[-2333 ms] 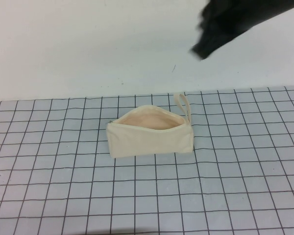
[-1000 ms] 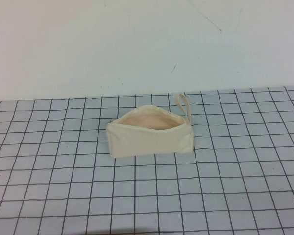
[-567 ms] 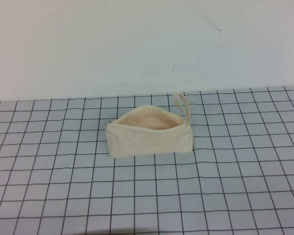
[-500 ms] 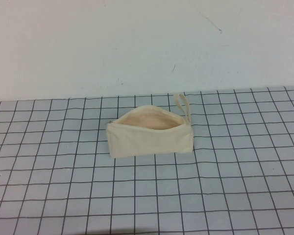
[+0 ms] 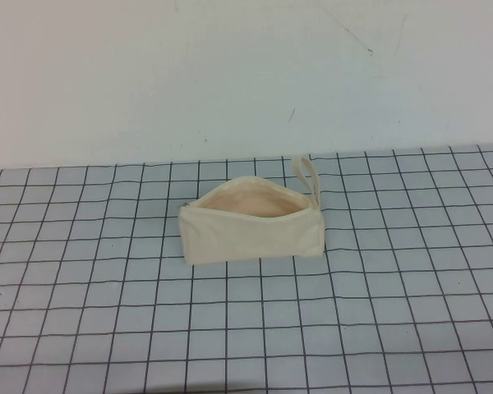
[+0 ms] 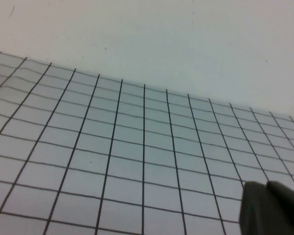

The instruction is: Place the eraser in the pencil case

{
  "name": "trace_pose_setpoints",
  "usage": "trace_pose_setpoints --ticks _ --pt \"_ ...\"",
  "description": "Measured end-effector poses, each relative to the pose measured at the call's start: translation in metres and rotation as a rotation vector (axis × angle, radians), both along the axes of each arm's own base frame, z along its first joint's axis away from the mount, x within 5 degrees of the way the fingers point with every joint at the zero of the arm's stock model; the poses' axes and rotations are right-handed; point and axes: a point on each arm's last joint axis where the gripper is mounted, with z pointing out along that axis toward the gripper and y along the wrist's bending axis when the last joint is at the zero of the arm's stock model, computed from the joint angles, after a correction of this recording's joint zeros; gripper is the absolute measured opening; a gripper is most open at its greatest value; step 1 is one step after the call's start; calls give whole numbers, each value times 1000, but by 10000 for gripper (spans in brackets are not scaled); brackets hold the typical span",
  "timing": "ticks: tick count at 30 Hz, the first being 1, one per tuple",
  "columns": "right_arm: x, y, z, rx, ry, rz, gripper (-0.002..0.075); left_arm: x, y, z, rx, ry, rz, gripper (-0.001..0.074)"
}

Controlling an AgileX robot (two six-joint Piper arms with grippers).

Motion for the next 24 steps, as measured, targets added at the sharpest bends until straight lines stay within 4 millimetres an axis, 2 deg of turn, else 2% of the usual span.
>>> trace_pose_setpoints --ticks 6,11,15,19,24 --pt "2 1 -11 9 13 10 0 0 0 0 0 0 0 -1" --pt "2 6 -12 146 -4 40 0 0 0 0 0 0 0 -1" --pt "2 6 -16 138 46 46 0 0 0 0 0 0 0 -1" --pt "-2 5 -29 146 184 17 0 0 0 0 0 0 0 -1" --pt "-2 5 -29 187 192 2 0 0 0 0 0 0 0 -1"
